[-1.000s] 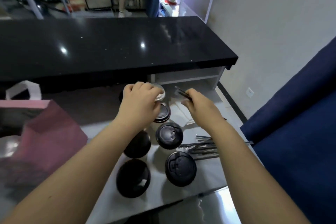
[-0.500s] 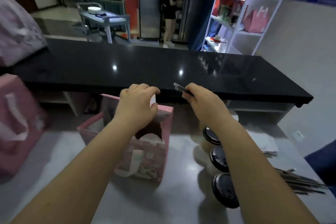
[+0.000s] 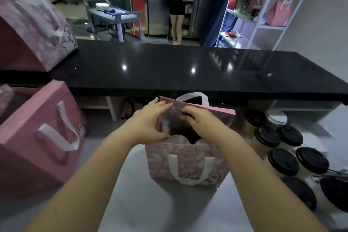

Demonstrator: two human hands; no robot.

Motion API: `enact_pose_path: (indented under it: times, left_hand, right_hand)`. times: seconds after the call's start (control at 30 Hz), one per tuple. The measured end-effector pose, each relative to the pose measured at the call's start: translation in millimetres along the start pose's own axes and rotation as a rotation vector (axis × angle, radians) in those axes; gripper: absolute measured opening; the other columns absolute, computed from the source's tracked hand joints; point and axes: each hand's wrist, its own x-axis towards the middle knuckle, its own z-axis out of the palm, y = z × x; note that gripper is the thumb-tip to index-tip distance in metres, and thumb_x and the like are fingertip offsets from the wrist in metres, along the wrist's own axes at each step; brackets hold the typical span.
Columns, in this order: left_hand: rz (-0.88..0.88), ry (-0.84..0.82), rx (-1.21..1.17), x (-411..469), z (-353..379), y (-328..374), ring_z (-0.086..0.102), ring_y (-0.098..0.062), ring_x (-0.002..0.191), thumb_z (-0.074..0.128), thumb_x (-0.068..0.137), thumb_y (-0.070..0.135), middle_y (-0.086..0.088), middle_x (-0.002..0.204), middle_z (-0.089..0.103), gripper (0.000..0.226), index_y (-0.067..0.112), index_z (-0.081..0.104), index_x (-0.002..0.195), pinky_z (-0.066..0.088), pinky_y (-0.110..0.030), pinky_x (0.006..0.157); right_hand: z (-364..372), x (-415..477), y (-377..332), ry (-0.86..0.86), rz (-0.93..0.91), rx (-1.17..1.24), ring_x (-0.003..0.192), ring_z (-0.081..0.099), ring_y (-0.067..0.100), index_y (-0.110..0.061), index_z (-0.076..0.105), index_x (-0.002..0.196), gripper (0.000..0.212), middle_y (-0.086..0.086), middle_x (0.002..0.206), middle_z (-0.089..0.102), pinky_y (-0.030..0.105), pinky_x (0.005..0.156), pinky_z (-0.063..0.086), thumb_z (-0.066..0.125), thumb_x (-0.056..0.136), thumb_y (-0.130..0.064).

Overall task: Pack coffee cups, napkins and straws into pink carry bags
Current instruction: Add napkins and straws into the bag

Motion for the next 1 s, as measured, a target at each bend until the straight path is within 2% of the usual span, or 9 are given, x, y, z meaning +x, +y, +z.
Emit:
enact_pose_path:
  times: [0.1,0.2,0.33,0.47,0.53,0.63,0.83,0.9,1.0]
  left_hand:
    - [-0.006,-0.037,0.055,-0.6,0.5,-3.1,-0.005,-0.013,0.149,0.074,0.074,0.045,0.011,0.162,0.012,0.101,0.034,0.013,0.155,0.027,-0.050,0.115]
    - [0.017,0.021,0.181,-3.8,-1.2,4.7,0.008,-0.021,0.149,0.065,0.081,0.039,0.007,0.158,0.024,0.087,0.032,0.019,0.154,0.032,-0.048,0.109]
    - [0.062,0.244,0.375,-4.6,-10.1,17.6,0.041,-0.022,0.128,0.055,0.088,0.033,0.006,0.134,0.054,0.054,0.031,0.045,0.141,0.036,-0.041,0.099]
    - [0.161,0.376,0.382,12.5,-14.2,50.7,0.051,-0.024,0.113,0.057,0.086,0.029,0.003,0.116,0.062,0.044,0.028,0.057,0.130,0.034,-0.039,0.091]
    - [0.223,0.344,0.369,28.1,-6.0,74.6,0.051,-0.023,0.111,0.053,0.086,0.029,0.004,0.114,0.061,0.043,0.030,0.055,0.129,0.034,-0.039,0.090]
    - [0.296,0.271,0.329,55.4,18.7,115.0,0.048,-0.024,0.114,0.051,0.088,0.029,0.003,0.119,0.058,0.042,0.029,0.055,0.130,0.033,-0.040,0.091]
    - [0.405,0.161,0.313,92.4,86.8,206.8,0.044,-0.028,0.115,0.049,0.089,0.033,-0.002,0.122,0.054,0.037,0.025,0.055,0.126,0.034,-0.043,0.091]
    - [0.444,0.131,0.299,95.6,115.6,233.1,0.043,-0.028,0.114,0.050,0.088,0.032,-0.001,0.121,0.054,0.037,0.024,0.055,0.124,0.034,-0.043,0.089]
    - [0.464,0.071,0.269,105.1,156.2,263.3,0.043,-0.028,0.113,0.051,0.086,0.033,-0.001,0.118,0.054,0.038,0.024,0.055,0.123,0.034,-0.042,0.090]
  right_hand:
    - [7.2,6.9,9.9,-0.092,0.102,-0.381,0.102,0.059,0.026,-0.025,0.059,0.114,0.020,0.003,0.112,0.063,0.043,0.084,0.049,0.047,0.099,-0.030]
    - [11.5,11.1,7.8,-0.132,0.107,-0.485,0.107,0.057,0.030,-0.017,0.058,0.117,0.028,0.007,0.117,0.060,0.044,0.089,0.048,0.055,0.095,-0.033]
    - [-3.5,-0.5,0.4,-0.059,0.094,-0.393,0.108,0.058,0.022,-0.025,0.058,0.122,0.031,-0.002,0.119,0.062,0.039,0.088,0.049,0.061,0.092,-0.033]
    - [-40.3,-30.0,-4.5,0.123,0.103,-0.144,0.081,0.059,0.004,-0.035,0.066,0.110,0.021,-0.017,0.093,0.064,0.030,0.077,0.052,0.064,0.090,-0.028]
    - [-63.2,-47.3,3.8,0.241,0.126,-0.139,0.079,0.057,0.005,-0.033,0.066,0.109,0.022,-0.016,0.092,0.064,0.030,0.076,0.051,0.065,0.088,-0.025]
    - [-90.6,-79.2,28.9,0.344,0.213,-0.228,0.087,0.057,0.009,-0.028,0.066,0.112,0.025,-0.014,0.096,0.062,0.030,0.080,0.049,0.066,0.088,-0.022]
    - [-118.9,-151.8,88.9,0.403,0.414,-0.282,0.091,0.059,0.013,-0.027,0.066,0.107,0.024,-0.010,0.097,0.061,0.031,0.075,0.050,0.066,0.086,-0.018]
    - [-122.9,-175.2,110.4,0.437,0.487,-0.265,0.091,0.059,0.014,-0.027,0.068,0.104,0.021,-0.008,0.097,0.065,0.038,0.076,0.052,0.065,0.086,-0.018]
    - [-124.4,-209.3,147.1,0.484,0.588,-0.235,0.093,0.059,0.014,-0.027,0.068,0.105,0.022,-0.007,0.100,0.066,0.039,0.081,0.052,0.062,0.085,-0.019]
